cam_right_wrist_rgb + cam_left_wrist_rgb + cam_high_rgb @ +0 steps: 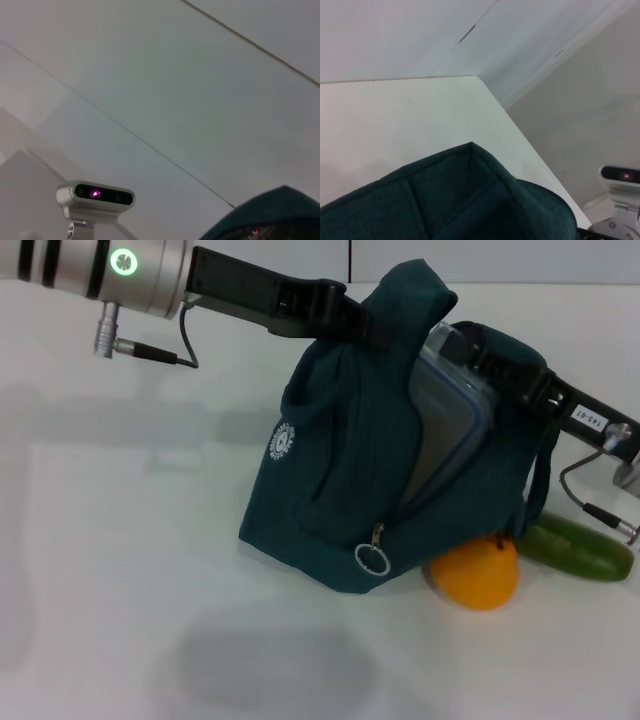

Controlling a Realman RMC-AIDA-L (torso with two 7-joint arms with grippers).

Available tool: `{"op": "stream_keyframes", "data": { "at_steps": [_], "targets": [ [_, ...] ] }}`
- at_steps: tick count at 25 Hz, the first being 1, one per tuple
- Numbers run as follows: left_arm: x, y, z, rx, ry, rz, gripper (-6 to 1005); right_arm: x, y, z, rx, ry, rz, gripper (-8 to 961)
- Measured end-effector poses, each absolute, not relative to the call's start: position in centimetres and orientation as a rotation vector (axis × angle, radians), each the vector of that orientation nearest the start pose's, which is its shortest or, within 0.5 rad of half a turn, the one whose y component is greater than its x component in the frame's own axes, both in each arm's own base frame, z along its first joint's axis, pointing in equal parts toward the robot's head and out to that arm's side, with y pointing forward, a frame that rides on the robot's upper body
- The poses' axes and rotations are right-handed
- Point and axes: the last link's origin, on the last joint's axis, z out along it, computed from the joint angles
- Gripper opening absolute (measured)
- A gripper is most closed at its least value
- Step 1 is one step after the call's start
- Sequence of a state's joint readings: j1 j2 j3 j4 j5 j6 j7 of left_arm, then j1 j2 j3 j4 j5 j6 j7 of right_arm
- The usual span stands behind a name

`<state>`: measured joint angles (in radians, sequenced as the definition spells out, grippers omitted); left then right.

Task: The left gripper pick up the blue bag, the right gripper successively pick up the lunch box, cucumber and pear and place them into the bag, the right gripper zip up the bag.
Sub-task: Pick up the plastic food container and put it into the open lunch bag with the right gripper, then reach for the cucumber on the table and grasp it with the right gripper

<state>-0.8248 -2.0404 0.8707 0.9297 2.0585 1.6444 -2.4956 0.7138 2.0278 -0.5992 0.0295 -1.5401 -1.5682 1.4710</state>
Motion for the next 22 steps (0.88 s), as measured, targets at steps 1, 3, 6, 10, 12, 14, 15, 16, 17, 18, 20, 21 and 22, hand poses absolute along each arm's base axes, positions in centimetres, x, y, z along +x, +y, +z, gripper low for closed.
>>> {"op": "stream_keyframes", "data": {
  "at_steps": [1, 3, 6, 10, 12, 14, 15, 16, 17, 18, 20, 21, 22],
  "targets": [
    [-12.6, 39.2, 2.8, -2.773, -1.432, -0.525, 50, 21.2, 34.0, -3.6, -2.313, 1.286, 1.552, 99],
    [-12.7, 39.2, 2.8, -2.775, -1.425, -0.527, 50, 21.3, 34.1, -3.4, -2.318, 1.268, 1.545, 99],
    [-12.8, 39.2, 2.8, -2.776, -1.422, -0.528, 50, 21.5, 34.2, -3.2, -2.327, 1.222, 1.528, 154],
    [-13.0, 39.1, 2.8, -2.775, -1.418, -0.529, 50, 21.8, 34.2, -2.6, -2.340, 1.174, 1.514, 265],
    [-13.0, 39.1, 2.8, -2.774, -1.415, -0.529, 51, 21.9, 34.0, -2.1, -2.365, 1.127, 1.514, 305],
    [-13.1, 39.1, 2.8, -2.773, -1.416, -0.529, 51, 22.1, 33.8, -1.2, -2.383, 1.061, 1.522, 345],
    [-13.1, 39.1, 2.8, -2.772, -1.417, -0.529, 51, 22.4, 33.5, -0.5, -2.392, 1.011, 1.526, 366],
    [-13.1, 39.1, 2.8, -2.772, -1.418, -0.529, 51, 22.6, 33.3, 0.4, -2.399, 0.960, 1.526, 386],
    [-13.1, 39.1, 2.8, -2.771, -1.419, -0.529, 51, 22.9, 33.2, 1.3, -2.406, 0.906, 1.520, 406],
    [-13.1, 39.1, 2.8, -2.771, -1.419, -0.529, 51, 23.2, 33.1, 2.2, -2.411, 0.867, 1.508, 426],
    [-13.2, 39.1, 2.8, -2.768, -1.421, -0.526, 51, 24.5, 32.7, 4.4, -2.374, 0.805, 1.470, 466],
    [-13.3, 39.1, 2.8, -2.763, -1.423, -0.525, 51, 25.0, 32.6, 5.5, -2.339, 0.778, 1.457, 543],
    [-13.4, 39.1, 2.8, -2.760, -1.425, -0.525, 51, 25.7, 32.4, 6.7, -2.295, 0.747, 1.440, 621]
  ]
}}
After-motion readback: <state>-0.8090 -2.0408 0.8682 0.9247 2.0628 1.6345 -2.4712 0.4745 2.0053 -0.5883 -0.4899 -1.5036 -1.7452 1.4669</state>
